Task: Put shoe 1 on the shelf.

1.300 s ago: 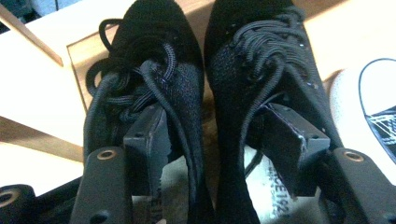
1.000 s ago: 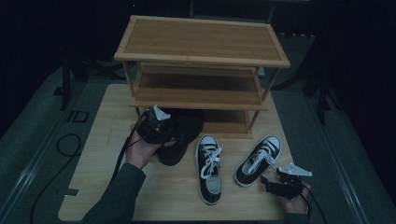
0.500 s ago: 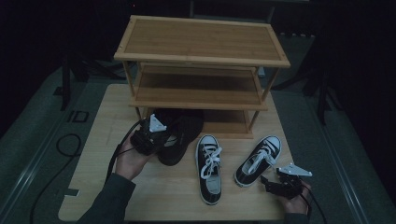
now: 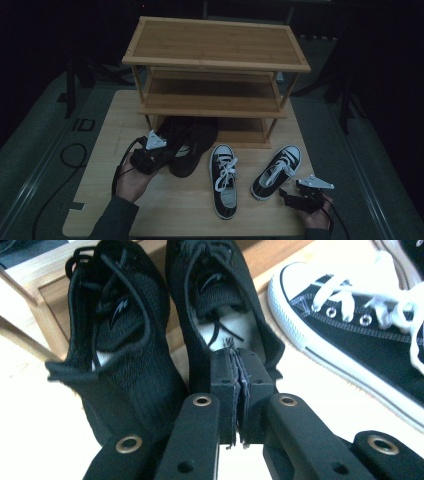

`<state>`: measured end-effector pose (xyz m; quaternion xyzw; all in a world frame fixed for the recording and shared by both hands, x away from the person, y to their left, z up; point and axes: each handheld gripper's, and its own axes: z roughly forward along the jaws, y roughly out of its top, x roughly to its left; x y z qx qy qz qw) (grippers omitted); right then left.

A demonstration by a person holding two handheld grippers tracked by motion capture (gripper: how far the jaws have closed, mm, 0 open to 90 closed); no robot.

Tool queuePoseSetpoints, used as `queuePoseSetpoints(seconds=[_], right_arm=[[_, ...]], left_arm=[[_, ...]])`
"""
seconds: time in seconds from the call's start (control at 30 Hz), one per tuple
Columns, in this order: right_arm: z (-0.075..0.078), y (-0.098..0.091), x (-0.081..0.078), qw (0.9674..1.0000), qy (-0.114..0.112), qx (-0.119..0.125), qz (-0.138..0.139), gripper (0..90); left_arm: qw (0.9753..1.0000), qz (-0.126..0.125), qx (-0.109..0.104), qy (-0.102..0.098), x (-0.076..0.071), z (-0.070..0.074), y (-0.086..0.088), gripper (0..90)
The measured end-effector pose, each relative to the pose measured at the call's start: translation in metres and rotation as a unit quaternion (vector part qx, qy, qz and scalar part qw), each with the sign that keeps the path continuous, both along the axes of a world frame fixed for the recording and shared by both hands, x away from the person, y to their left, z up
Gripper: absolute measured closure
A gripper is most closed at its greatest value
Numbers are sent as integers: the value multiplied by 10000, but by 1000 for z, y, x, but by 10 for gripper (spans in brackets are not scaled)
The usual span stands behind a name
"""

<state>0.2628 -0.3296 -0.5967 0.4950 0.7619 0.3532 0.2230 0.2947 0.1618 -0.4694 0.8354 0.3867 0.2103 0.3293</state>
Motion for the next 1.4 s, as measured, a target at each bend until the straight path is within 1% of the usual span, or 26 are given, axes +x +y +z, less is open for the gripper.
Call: queuePoseSetpoints(seconds=[0.1,0.3,0.43,0.47,0.5,0.7,0.73,0.77,0.83,0.97,1.1,1.27,1.3,1.33,1.4], right_arm=[[0,0,0,10000,-2,-6,5,215],[0,0,0,10000,-1,-3,4,215],[0,0,0,10000,-3,-3,5,215],[0,0,0,10000,-3,-3,5,215],[0,0,0,10000,-2,-3,6,215],[0,0,0,10000,-2,-3,5,215],[0,0,0,10000,-2,-3,5,215],[0,0,0,10000,-2,-2,5,215],[0,0,0,10000,-2,-2,4,215],[0,0,0,10000,-2,-3,5,214],[0,0,0,10000,-1,-3,5,215],[0,0,0,10000,0,-3,5,215],[0,0,0,10000,0,-2,4,215],[0,0,0,10000,-1,-3,5,215],[0,0,0,10000,-1,-3,5,215]], left_arm=[[9999,30,74,106,0,-8,1,899],[9993,35,96,358,4,-28,1,900],[9985,42,151,516,7,-43,-1,900],[9985,42,151,516,7,-43,-1,900],[9981,47,205,584,8,-50,-3,900],[9967,57,348,735,9,-68,-8,900],[9969,57,309,717,8,-69,-7,900],[9968,68,296,739,8,-69,-7,900],[9963,102,429,740,9,-71,-7,900],[9950,88,529,842,9,-79,-7,900],[9939,84,571,936,11,-86,-9,900],[9933,54,592,987,11,-88,-9,900],[9928,22,653,1006,11,-88,-10,900],[9925,1,668,1024,11,-90,-11,900],[9929,1,641,1002,10,-90,-12,900]])
